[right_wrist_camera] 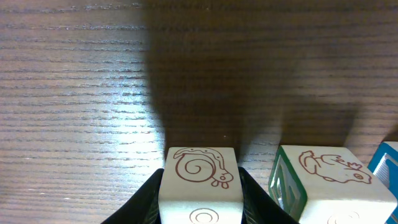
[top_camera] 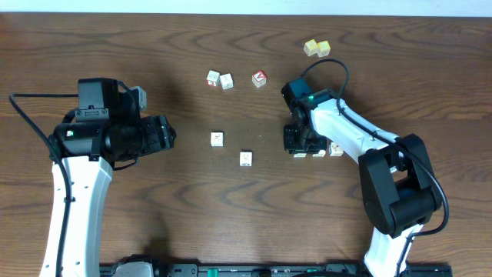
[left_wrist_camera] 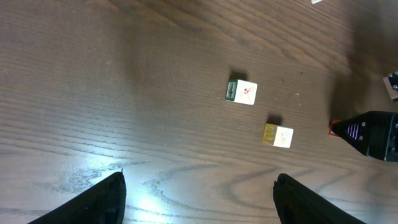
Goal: Lift 5 blocks
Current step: 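Grasp the snail-picture block with the right gripper, place it left of the fish block, then grasp the airplane-picture block with the right gripper, place it left of the snail block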
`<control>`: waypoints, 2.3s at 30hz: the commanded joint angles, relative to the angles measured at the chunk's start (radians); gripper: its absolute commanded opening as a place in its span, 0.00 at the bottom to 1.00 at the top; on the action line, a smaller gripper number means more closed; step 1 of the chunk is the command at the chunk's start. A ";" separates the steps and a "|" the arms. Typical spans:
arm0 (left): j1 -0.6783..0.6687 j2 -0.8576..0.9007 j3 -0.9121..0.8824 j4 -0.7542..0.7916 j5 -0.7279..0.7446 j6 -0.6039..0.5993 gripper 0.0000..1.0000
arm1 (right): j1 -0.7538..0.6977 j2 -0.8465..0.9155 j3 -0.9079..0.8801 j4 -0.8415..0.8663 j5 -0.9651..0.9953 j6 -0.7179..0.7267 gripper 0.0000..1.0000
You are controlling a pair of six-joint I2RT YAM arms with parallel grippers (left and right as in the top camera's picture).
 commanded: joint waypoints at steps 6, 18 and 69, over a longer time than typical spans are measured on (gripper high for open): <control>0.005 0.002 0.021 -0.002 -0.010 0.009 0.76 | -0.006 0.005 -0.001 0.004 0.020 0.003 0.44; 0.005 0.002 0.021 -0.002 -0.010 0.009 0.77 | -0.018 0.005 0.228 -0.190 0.006 -0.042 0.53; 0.005 0.002 0.021 -0.002 -0.010 0.009 0.77 | 0.407 0.073 0.075 0.157 0.170 0.409 0.39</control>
